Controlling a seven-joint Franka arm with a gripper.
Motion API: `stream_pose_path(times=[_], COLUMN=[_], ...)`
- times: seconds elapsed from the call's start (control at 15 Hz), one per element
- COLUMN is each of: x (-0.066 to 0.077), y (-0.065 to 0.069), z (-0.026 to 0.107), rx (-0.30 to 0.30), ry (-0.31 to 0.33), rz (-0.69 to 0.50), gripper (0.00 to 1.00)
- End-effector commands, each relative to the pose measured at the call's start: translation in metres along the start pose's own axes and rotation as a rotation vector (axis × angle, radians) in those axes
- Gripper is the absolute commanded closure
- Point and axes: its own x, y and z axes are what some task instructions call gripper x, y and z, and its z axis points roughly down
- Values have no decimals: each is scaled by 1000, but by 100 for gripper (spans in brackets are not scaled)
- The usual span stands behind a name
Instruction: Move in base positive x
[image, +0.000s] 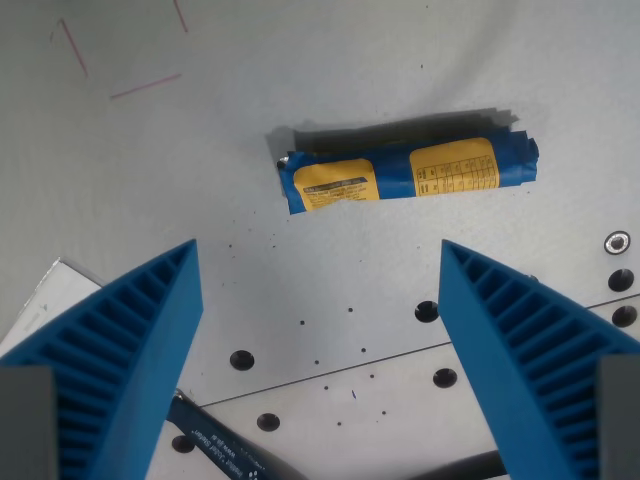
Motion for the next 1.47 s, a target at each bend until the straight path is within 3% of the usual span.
stream_pose_path(times=[0.07,1.47], x=[5,110], y=[-3,-57], z=[-1,3], rx=[1,1], ry=[3,3], rz=[1,1], gripper=[0,0])
